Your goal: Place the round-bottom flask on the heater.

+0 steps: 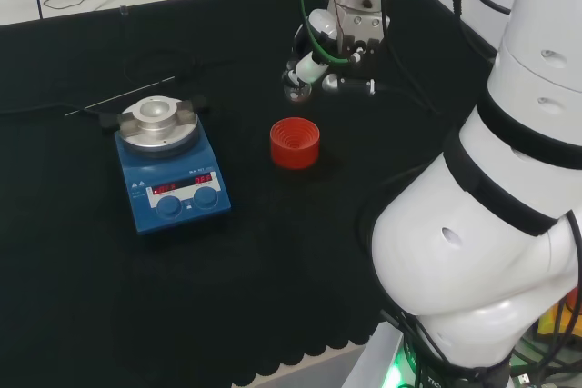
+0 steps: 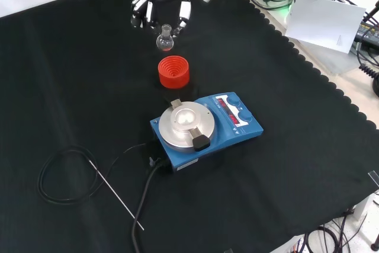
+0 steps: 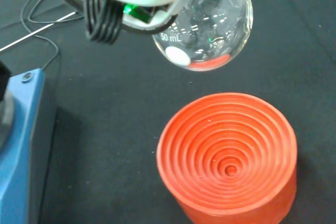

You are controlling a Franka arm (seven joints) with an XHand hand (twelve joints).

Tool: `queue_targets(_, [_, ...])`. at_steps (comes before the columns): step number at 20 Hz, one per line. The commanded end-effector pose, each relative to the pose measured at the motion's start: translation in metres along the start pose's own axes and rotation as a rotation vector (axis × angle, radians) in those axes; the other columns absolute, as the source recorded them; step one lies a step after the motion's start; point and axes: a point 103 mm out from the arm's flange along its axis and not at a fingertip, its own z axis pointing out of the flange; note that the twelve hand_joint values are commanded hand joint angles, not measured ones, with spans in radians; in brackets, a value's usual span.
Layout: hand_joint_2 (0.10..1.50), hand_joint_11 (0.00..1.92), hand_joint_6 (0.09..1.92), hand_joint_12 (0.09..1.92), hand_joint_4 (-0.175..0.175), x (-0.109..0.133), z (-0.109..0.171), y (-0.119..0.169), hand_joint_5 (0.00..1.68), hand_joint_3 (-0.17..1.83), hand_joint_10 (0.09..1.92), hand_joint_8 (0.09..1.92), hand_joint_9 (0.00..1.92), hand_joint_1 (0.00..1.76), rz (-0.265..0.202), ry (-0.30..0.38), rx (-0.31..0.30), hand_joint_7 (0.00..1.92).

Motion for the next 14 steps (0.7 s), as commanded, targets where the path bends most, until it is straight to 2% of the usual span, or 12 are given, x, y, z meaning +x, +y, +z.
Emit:
queue_targets(1, [0.63,0.28,0.91,1.37,0.175,0.032,-0.020,-0.001,1.17,0.80,0.61,0.68,0.62,1.10,-0.038,-0.030,0.016,0.31])
queue_targets(6, [0.63,0.28,0.92,1.37,0.175,0.057,-0.023,0.012,1.17,0.80,0.61,0.68,0.62,1.10,-0.080,-0.031,0.032,0.31])
queue_targets(14, [0.63,0.28,0.92,1.37,0.175,0.123,-0.018,0.037,1.18,0.81,0.61,0.67,0.61,1.10,-0.179,-0.054,0.068,0.30])
